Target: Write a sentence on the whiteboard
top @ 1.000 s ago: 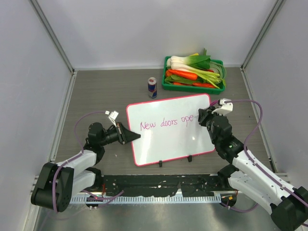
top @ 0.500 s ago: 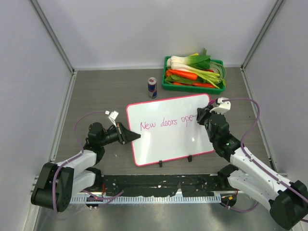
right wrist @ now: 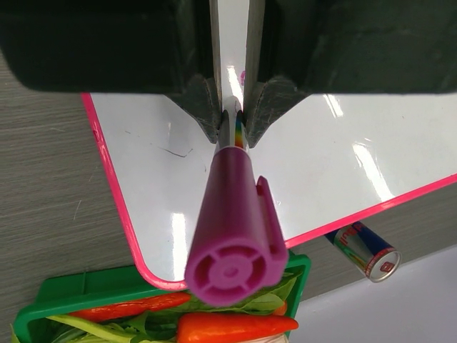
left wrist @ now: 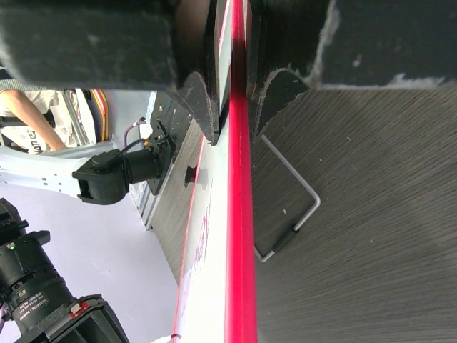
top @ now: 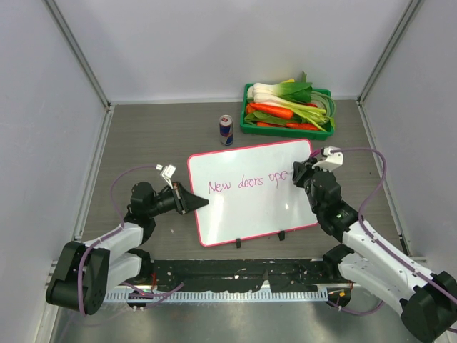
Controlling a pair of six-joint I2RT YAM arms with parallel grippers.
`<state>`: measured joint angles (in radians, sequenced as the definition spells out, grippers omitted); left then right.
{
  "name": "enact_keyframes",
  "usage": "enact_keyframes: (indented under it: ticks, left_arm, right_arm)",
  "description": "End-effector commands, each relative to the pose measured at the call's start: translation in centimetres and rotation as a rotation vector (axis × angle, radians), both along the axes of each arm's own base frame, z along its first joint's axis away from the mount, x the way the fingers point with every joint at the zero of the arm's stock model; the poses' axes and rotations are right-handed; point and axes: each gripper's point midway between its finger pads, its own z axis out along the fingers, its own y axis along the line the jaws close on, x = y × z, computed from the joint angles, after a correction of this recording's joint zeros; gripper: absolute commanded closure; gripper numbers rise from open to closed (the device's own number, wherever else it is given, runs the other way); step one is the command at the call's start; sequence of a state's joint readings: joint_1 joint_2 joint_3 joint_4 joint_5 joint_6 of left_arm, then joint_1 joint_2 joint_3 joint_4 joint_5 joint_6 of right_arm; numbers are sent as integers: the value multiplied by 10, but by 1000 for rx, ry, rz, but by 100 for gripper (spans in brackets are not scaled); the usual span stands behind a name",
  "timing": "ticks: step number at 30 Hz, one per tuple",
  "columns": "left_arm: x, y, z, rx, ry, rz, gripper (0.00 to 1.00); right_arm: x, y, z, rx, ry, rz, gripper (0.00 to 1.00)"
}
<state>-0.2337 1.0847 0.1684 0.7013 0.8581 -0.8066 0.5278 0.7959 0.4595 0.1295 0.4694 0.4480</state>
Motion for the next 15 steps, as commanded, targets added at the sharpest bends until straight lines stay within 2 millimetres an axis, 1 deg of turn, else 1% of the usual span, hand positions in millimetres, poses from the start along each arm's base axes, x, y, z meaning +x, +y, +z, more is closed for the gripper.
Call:
enact_keyframes:
  ticks: [1, 5, 9, 13, 15]
  left_arm:
    - [10, 5, -13, 77, -52, 38, 100]
    - [11, 5, -13, 77, -53, 38, 100]
    - [11, 5, -13, 77, -53, 38, 100]
    - [11, 5, -13, 77, -53, 40, 100]
    - [11, 5, -13, 77, -53, 38, 100]
  right_arm:
    - [-6, -4, -8, 0, 19, -5, 99]
    - [-10, -2, -16, 2, 39, 12, 99]
    - [-12, -2, -20, 6, 47, 18, 99]
    - [-11, -3, -17, 1, 42, 12, 99]
    - [-9, -4, -12, -1, 28, 3, 98]
